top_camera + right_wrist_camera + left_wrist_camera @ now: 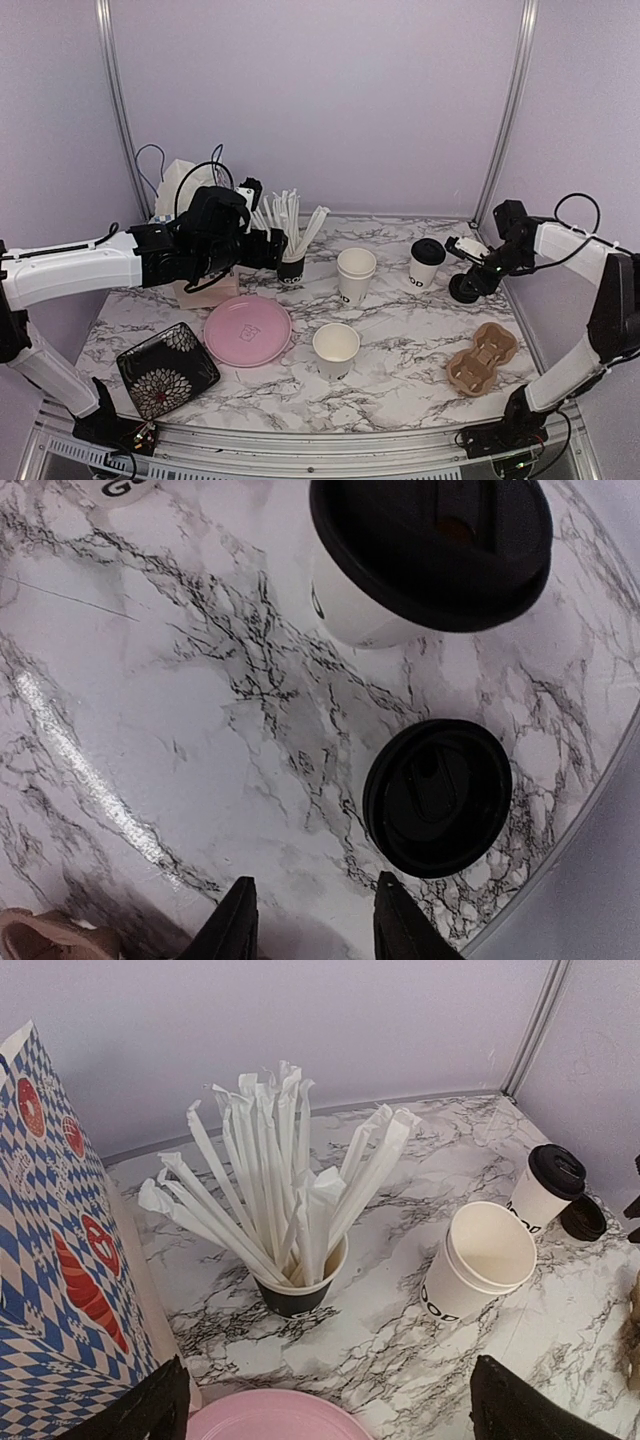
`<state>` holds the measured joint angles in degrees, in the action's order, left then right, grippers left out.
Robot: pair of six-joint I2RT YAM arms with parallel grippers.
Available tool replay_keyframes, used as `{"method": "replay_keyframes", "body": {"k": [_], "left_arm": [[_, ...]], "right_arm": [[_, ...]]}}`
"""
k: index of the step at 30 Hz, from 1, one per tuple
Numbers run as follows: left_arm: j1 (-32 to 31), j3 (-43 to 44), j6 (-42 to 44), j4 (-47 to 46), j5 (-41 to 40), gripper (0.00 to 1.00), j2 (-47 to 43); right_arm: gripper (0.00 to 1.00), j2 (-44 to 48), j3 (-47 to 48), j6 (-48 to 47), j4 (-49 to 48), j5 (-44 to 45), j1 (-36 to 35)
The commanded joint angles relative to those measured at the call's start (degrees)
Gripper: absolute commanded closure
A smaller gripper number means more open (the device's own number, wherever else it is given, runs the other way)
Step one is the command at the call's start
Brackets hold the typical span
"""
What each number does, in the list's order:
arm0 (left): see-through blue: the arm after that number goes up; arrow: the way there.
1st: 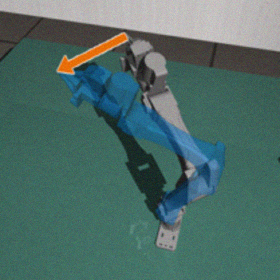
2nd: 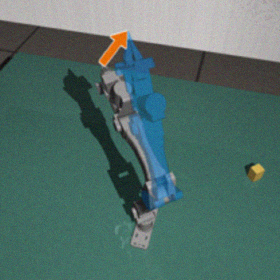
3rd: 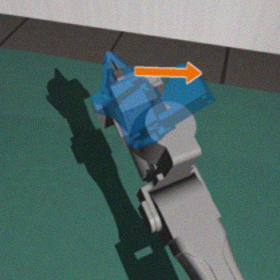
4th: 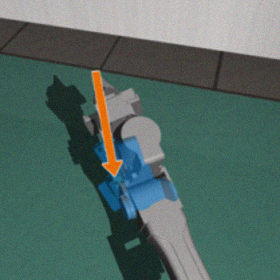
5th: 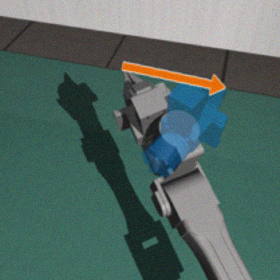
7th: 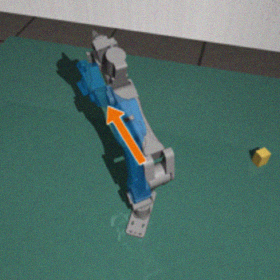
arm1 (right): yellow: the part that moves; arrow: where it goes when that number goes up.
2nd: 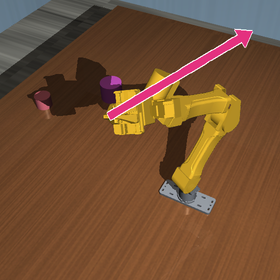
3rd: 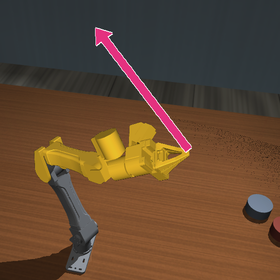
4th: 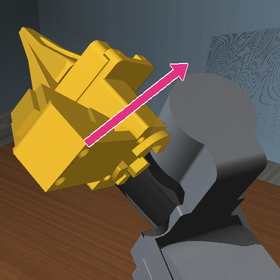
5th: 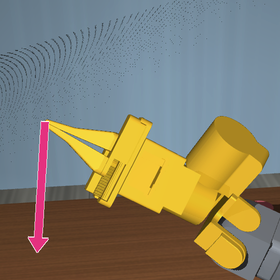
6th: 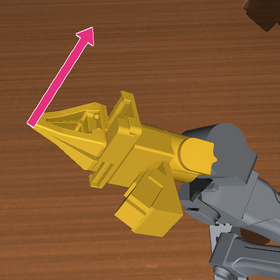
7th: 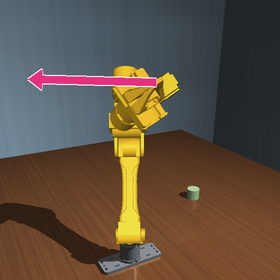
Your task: Pack the takeout coffee
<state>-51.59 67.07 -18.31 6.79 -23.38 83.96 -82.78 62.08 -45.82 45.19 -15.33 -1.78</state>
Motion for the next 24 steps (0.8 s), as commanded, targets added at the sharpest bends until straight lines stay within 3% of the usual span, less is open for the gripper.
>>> {"method": "replay_keyframes", "body": {"k": [1, 5, 16, 24], "left_arm": [[0.2, -0.3, 2.4, 0.5, -3.4, 0.01, -1.1], [0.3, -3.1, 2.4, -3.3, 0.6, 0.01, -2.7], [0.2, -3.6, 1.7, -3.3, 1.7, 0.01, -2.7], [0.3, -4.2, 1.2, -3.2, 2.4, 0.01, -3.2]], "right_arm": [[0.63, -3.7, 0.3, -2.7, -2.5, 5.7, 2.9], [0.6, -6.7, 1.0, -2.6, -4.3, 7.5, 2.9], [0.6, -13.2, 3.1, -3.2, -5.8, 8.1, 3.0], [0.69, -15.8, 5.2, -3.4, -4.3, 6.8, 3.0]]}}
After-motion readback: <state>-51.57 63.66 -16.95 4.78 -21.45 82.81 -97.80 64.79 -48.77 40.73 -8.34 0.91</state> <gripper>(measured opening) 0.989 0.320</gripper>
